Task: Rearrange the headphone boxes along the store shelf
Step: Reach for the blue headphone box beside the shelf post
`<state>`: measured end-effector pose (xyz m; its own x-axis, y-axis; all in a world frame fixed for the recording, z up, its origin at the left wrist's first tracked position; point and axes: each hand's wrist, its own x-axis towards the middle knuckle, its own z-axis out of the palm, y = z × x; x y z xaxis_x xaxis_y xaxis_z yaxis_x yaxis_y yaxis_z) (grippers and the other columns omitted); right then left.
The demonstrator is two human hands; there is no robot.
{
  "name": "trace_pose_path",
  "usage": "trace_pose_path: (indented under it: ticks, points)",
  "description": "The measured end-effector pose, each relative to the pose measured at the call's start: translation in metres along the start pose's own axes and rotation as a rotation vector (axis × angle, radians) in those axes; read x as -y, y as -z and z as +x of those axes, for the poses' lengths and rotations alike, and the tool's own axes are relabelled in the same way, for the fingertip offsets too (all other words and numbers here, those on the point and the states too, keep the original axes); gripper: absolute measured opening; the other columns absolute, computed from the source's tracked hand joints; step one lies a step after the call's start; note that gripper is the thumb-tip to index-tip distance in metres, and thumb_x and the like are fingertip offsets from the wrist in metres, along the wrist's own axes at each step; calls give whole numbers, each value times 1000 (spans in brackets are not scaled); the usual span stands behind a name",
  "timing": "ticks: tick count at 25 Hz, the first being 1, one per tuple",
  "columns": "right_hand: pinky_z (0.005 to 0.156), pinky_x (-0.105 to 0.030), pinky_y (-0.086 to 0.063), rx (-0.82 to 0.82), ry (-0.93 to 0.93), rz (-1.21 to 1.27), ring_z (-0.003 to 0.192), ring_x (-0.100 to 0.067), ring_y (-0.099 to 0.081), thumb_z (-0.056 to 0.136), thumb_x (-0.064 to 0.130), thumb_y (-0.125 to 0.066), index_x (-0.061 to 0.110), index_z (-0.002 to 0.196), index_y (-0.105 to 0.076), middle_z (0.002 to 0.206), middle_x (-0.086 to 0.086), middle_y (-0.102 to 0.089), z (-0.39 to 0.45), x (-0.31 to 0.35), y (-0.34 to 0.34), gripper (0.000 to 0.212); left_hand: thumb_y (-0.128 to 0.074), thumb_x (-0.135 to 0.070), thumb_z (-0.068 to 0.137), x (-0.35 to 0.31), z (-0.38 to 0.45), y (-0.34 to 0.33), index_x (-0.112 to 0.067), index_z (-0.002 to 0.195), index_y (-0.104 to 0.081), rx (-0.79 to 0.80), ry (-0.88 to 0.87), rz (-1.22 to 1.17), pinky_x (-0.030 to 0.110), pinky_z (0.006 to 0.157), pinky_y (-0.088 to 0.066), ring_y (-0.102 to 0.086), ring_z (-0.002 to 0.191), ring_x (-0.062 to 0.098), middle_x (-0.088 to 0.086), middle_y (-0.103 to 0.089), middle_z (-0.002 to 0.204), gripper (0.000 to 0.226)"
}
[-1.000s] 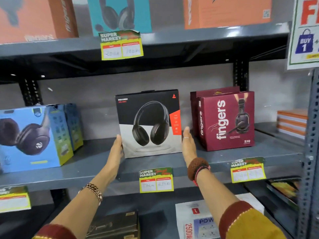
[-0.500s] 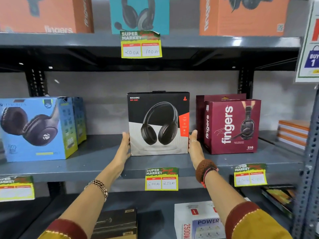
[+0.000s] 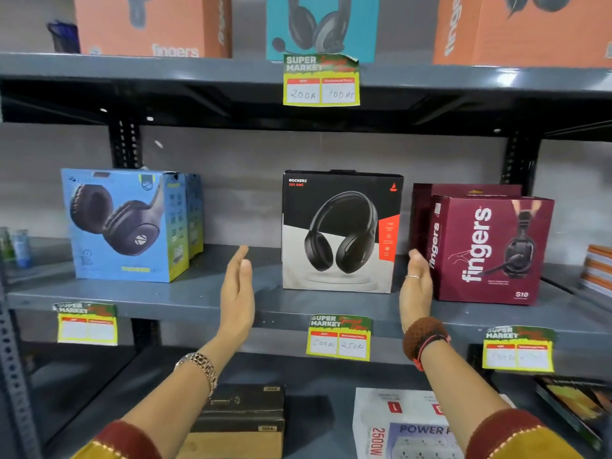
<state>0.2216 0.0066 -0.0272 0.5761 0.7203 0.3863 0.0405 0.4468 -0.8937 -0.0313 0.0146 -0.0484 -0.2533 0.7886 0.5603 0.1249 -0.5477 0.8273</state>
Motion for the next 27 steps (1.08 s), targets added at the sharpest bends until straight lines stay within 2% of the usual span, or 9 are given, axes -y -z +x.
trace_pose_path:
  ticks: [3, 6, 8, 11, 13, 16, 20, 24, 27]
  points:
    - [102, -19, -31, -146, 117, 89, 128, -14, -45, 97, 30, -37, 11, 133, -48, 138, -5, -50, -14, 2, -11, 42, -29, -34, 99, 19, 18, 59, -25, 141, -34, -120, -51, 73, 26, 110, -23, -31, 134, 5, -10, -34, 149, 43]
    - [89, -2, -36, -211, 261, 141, 105, 15, -52, 96, 22, -42, 5, 126, -53, 127, -2, -56, -40, 12, -42, 37, -29, -35, 99, 41, 49, 127, -22, 143, -32, -228, -63, 132, 37, 115, -25, -33, 138, 17, -2, -33, 152, 45]
    - [89, -2, -38, -185, 334, 156, 102, 21, -51, 96, 21, -42, 5, 125, -53, 125, 1, -56, -62, 18, -78, 36, -31, -32, 99, 51, 72, 175, -19, 143, -31, -264, -91, 163, 38, 116, -24, -32, 139, 19, 1, -33, 152, 46]
    - [97, -8, -37, -157, 377, 132, 110, 13, -51, 94, 21, -43, 8, 124, -55, 126, 3, -57, -96, 19, -147, 35, -32, -32, 99, 63, 103, 240, -19, 143, -29, -307, -102, 177, 37, 117, -22, -26, 142, 17, 2, -28, 155, 46]
    - [102, -18, -38, -112, 366, 73, 115, -2, -53, 92, 19, -46, 11, 121, -58, 123, 2, -59, -116, 14, -187, 32, -32, -36, 98, 69, 115, 263, -22, 143, -28, -309, -77, 178, 40, 116, -23, -27, 142, 18, 2, -26, 156, 47]
    - [97, -27, -39, 61, 231, -111, 110, -17, -55, 93, 22, -47, 17, 125, -55, 117, 1, -61, -160, 3, -263, 33, -30, -38, 98, 74, 131, 299, -17, 143, -28, -240, 14, 205, 37, 114, -23, -27, 142, 24, 7, -28, 155, 50]
    - [106, -26, -25, 340, -27, -191, 135, -20, -38, 95, 40, -37, 17, 140, -38, 147, -3, -42, -194, -9, -343, 51, -27, -41, 98, 74, 137, 320, -13, 143, -32, -11, 24, 254, 24, 106, -21, -32, 139, 21, 4, -36, 150, 53]
    - [114, -33, -21, 373, -93, -240, 139, -21, -32, 92, 55, -26, 20, 144, -30, 151, -2, -36, -195, -15, -376, 63, -23, -59, 91, 81, 145, 329, -26, 136, -44, 121, 60, 215, 32, 108, -31, -45, 127, 14, -6, -49, 139, 59]
    - [113, -41, -21, 440, -99, -484, 140, -28, -30, 88, 64, -15, 27, 148, -12, 155, 0, -29, -197, -17, -380, 71, -21, -81, 76, 86, 152, 339, -49, 127, -47, 196, 134, 107, 39, 111, -34, -48, 126, 13, -13, -53, 135, 66]
